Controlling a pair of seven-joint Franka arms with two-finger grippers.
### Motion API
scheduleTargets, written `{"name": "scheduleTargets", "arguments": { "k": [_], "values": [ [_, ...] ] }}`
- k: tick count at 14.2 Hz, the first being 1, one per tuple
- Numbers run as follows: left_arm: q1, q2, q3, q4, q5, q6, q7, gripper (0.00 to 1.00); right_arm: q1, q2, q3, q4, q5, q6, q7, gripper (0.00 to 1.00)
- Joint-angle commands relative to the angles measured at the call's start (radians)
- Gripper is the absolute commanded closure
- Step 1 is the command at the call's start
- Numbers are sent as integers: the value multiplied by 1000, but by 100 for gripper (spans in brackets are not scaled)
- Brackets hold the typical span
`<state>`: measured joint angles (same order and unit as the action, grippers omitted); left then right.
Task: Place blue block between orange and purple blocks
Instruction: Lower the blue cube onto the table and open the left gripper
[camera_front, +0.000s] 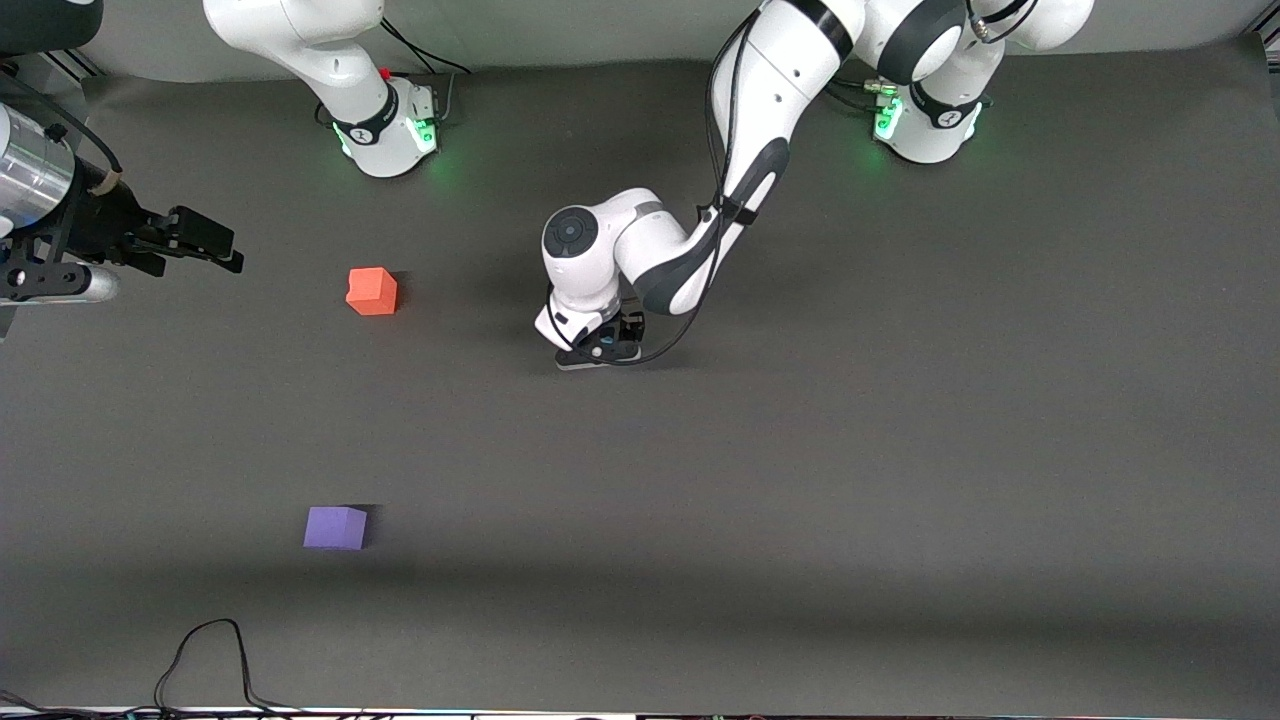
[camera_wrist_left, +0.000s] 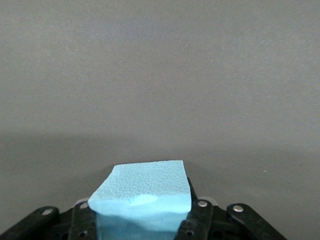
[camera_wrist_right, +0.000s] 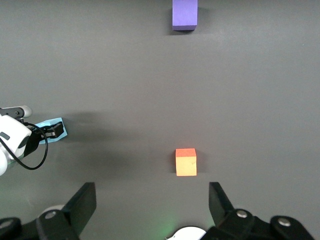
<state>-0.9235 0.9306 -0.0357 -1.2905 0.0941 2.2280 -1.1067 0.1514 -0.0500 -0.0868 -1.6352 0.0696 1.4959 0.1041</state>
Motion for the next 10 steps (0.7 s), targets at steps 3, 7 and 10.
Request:
{"name": "scheduleTargets", "arguments": {
  "k": [3,7,10],
  "values": [
    [3,-21,17,40,9,-45,10,0,5,-1,-5,3,18,-5,-14,0],
    [187,-191,-39,39,-109,-210,163,0,7,-1,-4,3,18,-5,-14,0],
    [351,-373,-47,-71,-206,-351,327,0,30,-1,-4,0,19,-6,-12,0]
  ]
}}
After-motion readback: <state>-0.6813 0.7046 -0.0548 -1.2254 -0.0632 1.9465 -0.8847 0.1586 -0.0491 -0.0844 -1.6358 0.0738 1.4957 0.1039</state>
